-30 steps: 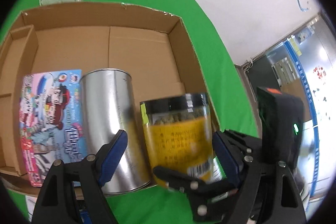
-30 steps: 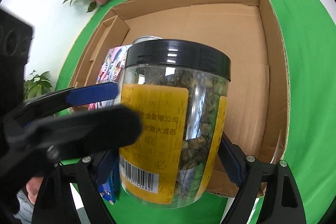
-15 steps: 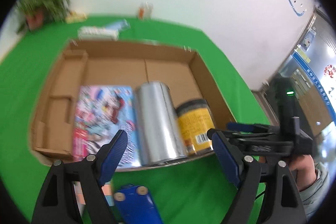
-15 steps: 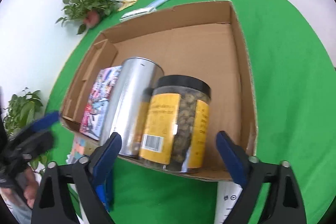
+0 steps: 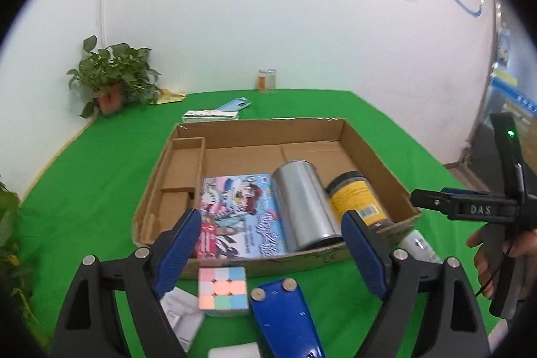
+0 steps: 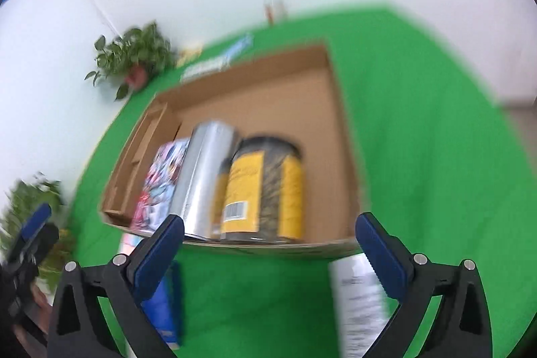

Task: Organize rigid objects
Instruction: 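Open both grippers and move them to the white spray bottle, then grasp the white spray bottle between both grippers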

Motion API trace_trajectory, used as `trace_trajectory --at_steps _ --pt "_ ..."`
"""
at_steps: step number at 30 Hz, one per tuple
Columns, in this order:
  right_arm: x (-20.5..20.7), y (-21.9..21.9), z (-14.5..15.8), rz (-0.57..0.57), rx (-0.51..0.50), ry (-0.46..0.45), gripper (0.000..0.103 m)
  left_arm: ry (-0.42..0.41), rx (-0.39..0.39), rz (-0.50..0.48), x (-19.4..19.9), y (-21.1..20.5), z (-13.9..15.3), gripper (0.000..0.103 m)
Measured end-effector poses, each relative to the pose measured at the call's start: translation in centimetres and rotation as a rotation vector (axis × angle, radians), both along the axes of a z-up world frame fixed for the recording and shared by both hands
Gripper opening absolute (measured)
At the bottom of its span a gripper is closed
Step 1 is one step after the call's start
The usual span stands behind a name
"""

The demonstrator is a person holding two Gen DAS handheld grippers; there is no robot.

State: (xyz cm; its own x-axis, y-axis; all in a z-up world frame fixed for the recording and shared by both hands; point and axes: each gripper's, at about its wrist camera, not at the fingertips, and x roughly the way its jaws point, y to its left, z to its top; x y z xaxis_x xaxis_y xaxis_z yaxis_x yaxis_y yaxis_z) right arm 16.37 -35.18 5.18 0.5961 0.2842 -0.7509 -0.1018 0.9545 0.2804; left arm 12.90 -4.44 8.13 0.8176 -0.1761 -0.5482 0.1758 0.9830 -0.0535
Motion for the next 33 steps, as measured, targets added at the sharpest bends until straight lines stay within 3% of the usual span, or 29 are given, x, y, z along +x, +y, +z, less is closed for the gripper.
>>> trace_trajectory --at_steps 3,6,8,9,11,12,13,14,16,19,21,24,29,33 --pt "-5.0 0.6 0.3 0.007 -0.120 -0.128 0.103 0.034 0.007 0.004 -1.3 0.3 -2.5 0.086" --pt "-9.1 0.6 -1.2 0.026 -0.176 -0.153 0.103 0.120 0.031 0.015 -1.8 0.2 -5.0 0.077" --pt "-11.0 0.7 -2.1 0.046 -0.185 -0.151 0.103 0.175 -0.001 0.002 -2.0 0.4 -6.4 0.009" --pt "-11.8 0.5 -2.7 0.047 -0.190 -0.148 0.103 0.210 -0.030 0.002 -2.0 0.6 -7.0 0.002" --pt "-12.4 -0.8 -3.8 0.040 -0.209 -0.106 0.100 0.200 -0.083 0.009 -2.5 1.0 -7.4 0.003" --pt "-12.4 -1.4 -4.5 0.032 -0.214 -0.069 0.093 0.184 -0.089 0.001 -2.8 0.9 -7.4 0.004" --pt "-12.2 -2.2 -5.3 0.024 -0.203 -0.026 0.089 0.188 -0.094 -0.011 -2.9 0.6 -7.4 0.018" --pt "-12.1 -2.8 -6.1 0.020 -0.182 0.021 0.083 0.204 -0.111 -0.034 -2.8 0.4 -7.4 0.051" --pt "-11.4 -3.3 -7.9 0.030 -0.130 0.105 0.072 0.215 -0.166 -0.050 -3.1 0.3 -7.5 0.089" --pt "-10.8 -2.8 -9.6 0.014 -0.155 0.135 0.065 0.218 -0.183 -0.056 -3.5 -0.2 -7.5 0.089" --pt "-10.6 -2.9 -10.1 -0.008 -0.203 0.142 0.042 0.246 -0.170 -0.085 -3.6 -0.9 -7.7 0.089" --pt "-11.1 -3.6 -10.3 0.005 -0.211 0.154 0.042 0.275 -0.173 -0.128 -3.9 -1.8 -8.2 0.089" --pt "-13.3 -2.0 -9.8 0.068 -0.410 0.133 0.042 0.312 -0.195 -0.216 -4.0 -3.4 -8.8 0.089" --pt "-15.6 1.9 -9.8 0.184 -0.565 0.105 0.043 0.395 -0.251 -0.279 -3.0 -4.6 -9.8 0.089"
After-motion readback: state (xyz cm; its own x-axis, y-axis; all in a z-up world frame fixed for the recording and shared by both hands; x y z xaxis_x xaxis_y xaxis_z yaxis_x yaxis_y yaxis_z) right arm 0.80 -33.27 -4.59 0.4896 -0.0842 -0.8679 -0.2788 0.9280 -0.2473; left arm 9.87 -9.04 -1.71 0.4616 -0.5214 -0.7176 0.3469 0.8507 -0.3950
